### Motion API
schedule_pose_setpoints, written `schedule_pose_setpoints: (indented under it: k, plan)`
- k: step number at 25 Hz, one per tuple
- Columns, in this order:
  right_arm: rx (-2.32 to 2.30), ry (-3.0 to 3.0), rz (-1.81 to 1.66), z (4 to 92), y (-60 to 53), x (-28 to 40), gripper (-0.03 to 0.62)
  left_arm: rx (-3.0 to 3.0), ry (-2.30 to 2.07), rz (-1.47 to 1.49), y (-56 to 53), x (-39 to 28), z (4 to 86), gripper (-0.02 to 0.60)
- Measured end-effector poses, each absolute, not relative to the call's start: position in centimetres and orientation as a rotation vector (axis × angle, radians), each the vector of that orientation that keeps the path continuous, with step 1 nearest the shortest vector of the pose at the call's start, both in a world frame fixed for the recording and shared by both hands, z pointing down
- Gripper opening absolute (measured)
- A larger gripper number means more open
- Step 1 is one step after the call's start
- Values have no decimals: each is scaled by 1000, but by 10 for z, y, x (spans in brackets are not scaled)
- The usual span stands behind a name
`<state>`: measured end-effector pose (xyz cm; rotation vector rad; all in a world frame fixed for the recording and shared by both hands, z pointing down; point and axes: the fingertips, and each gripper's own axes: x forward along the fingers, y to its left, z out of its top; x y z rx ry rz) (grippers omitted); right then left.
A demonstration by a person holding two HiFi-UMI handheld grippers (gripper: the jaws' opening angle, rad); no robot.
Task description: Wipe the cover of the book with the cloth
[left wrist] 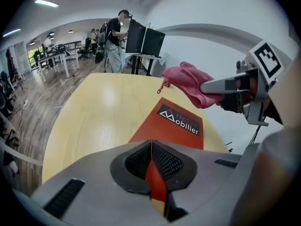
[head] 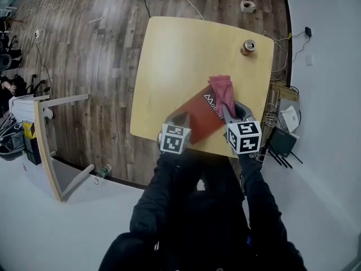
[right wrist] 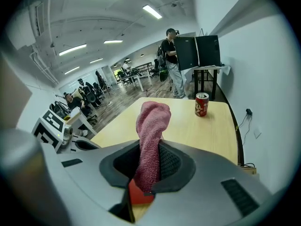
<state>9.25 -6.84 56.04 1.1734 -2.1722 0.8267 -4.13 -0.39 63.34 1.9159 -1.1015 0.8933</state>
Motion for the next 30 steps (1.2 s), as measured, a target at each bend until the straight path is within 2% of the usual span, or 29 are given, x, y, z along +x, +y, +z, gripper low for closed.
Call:
schedule_pose_setpoints:
  k: [16, 30]
  plan:
    - [1106, -2083, 838, 635, -99, 73, 87, 1859, -1021, 1062, 4, -38, 665, 34]
    - [1128, -2025, 875, 645, -57, 116, 89, 1810, -1092, 1102, 4, -37, 668, 34]
